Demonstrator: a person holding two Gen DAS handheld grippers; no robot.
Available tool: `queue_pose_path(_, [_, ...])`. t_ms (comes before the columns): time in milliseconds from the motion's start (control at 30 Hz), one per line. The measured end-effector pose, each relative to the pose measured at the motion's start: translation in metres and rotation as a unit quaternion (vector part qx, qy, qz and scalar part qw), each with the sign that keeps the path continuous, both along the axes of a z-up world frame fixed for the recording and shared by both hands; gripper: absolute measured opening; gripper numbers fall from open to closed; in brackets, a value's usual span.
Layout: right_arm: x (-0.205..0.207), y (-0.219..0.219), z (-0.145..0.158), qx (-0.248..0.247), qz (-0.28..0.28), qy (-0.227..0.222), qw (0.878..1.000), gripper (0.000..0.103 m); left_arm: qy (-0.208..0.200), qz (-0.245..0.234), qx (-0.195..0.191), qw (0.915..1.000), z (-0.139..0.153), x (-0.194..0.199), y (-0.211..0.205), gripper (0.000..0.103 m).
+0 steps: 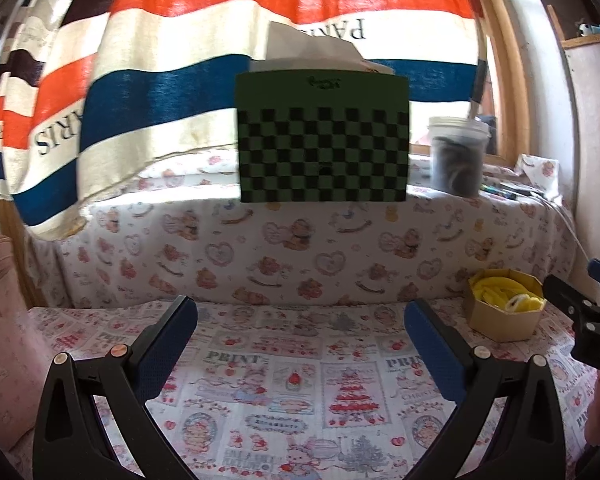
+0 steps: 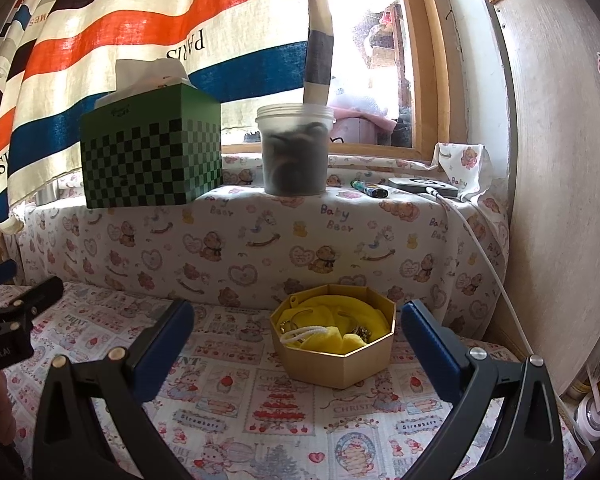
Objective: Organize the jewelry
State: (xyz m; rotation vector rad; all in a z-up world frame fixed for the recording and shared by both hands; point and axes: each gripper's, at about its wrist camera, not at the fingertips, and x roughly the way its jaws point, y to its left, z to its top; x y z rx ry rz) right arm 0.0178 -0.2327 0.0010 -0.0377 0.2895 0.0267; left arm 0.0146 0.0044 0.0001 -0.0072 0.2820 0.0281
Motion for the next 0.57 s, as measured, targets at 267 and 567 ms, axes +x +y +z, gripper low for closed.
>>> queue_pose_path(267, [0.002, -0.0009, -0.0003, 0.002, 0.003, 0.004, 1.0, 0.103, 0.011, 0.008, -0.006, 0.9999, -0.0015, 0.0035, 0.0041, 0.103])
queue_pose_path(567, [0.0021, 0.0009, -0.0005, 0.001, 0.006, 0.007, 1.0, 0.103, 0.006, 0.013, -0.003, 0.9999, -0.001, 0.0003, 0.003, 0.103])
